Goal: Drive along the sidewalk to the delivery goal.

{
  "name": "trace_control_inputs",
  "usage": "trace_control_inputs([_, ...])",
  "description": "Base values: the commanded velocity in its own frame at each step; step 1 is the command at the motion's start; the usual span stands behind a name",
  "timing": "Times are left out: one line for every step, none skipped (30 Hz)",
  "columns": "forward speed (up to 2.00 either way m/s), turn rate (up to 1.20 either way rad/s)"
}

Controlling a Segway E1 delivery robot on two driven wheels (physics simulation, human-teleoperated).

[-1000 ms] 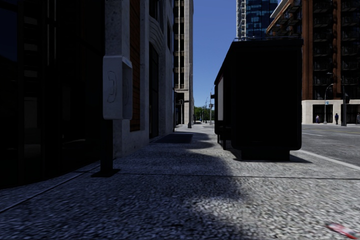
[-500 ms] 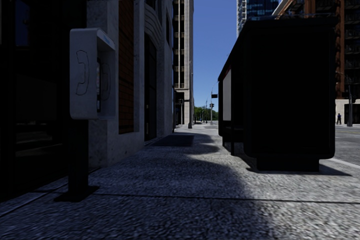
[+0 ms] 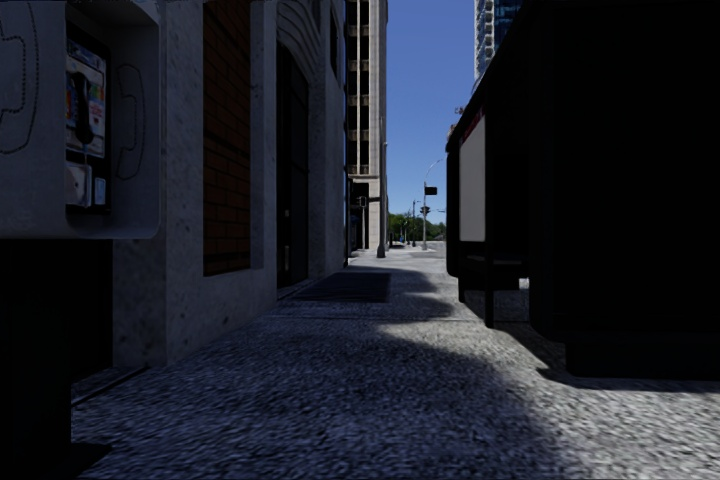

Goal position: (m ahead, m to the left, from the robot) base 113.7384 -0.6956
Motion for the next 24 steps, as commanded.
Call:
trace_control_inputs([1.59, 0.0])
trace_control_inputs([1.59, 0.0])
trace_control_inputs([1.59, 0.0])
trace_control_inputs([1.59, 0.0])
trace_control_inputs([1.59, 0.0])
trace_control_inputs([1.59, 0.0])
trace_control_inputs([1.59, 0.0])
trace_control_inputs([1.59, 0.0])
trace_control_inputs([1.59, 0.0])
trace_control_inputs([1.59, 0.0])
trace_control_inputs([1.59, 0.0])
trace_control_inputs([1.59, 0.0])
trace_control_inputs([1.59, 0.0])
trace_control_inputs([1.59, -0.3])
trace_control_inputs([1.59, -0.48])
trace_control_inputs([1.59, -0.48])
trace_control_inputs([1.59, -0.6])
trace_control_inputs([1.59, -0.63])
trace_control_inputs([1.59, -0.6])
trace_control_inputs([1.59, -0.38])
trace_control_inputs([1.59, -0.13])
trace_control_inputs([1.59, -0.13])
trace_control_inputs([1.59, -0.05])
trace_control_inputs([1.59, -0.02])
